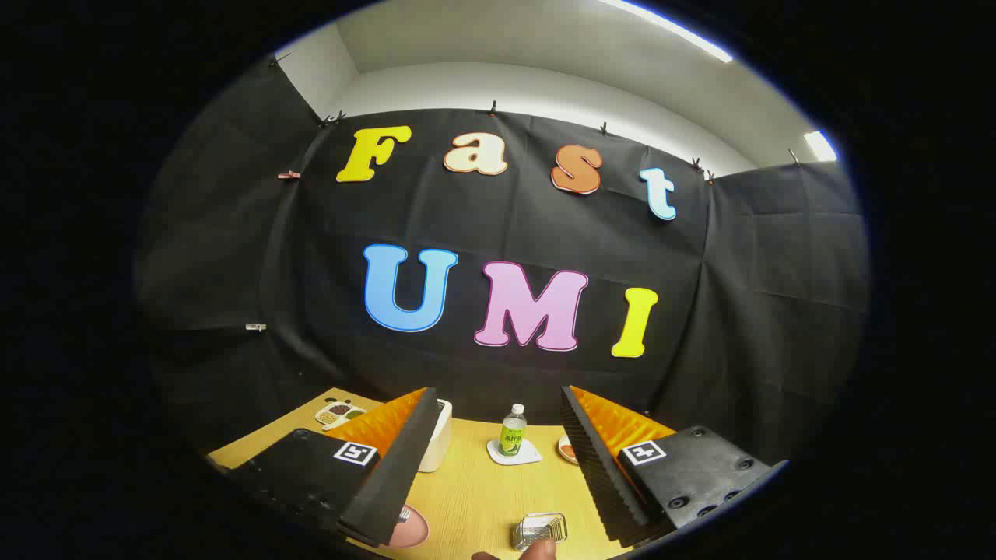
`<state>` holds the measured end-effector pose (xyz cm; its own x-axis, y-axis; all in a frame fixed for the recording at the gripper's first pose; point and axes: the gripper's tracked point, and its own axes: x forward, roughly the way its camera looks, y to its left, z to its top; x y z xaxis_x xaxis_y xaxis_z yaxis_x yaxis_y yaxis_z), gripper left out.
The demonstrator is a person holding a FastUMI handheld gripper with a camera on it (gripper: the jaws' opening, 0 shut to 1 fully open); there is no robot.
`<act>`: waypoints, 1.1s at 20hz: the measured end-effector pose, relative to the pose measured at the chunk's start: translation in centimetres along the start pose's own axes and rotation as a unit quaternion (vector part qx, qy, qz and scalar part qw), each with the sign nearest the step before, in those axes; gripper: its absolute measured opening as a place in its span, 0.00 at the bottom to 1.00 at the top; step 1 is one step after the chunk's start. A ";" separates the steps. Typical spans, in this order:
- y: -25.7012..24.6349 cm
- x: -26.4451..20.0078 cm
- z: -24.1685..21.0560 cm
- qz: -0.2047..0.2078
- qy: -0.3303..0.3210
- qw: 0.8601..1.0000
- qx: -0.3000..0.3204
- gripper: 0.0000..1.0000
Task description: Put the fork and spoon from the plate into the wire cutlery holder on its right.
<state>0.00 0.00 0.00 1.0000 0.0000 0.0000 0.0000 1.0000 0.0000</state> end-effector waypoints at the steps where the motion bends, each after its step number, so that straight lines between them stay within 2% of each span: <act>1: 0.0 0.0 0.0 0.000 0.000 1.000 0.000 0.98; 16: 0.4 0.9 -0.8 0.010 0.005 1.000 -0.002 0.98; 20: 1.9 0.7 -2.5 0.031 0.027 0.999 -0.001 0.98; 22: 3.7 0.5 -4.0 0.059 0.053 0.997 0.003 0.98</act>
<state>0.46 3.65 -3.98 0.9873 0.1182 -0.1062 -0.1175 0.9930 0.0129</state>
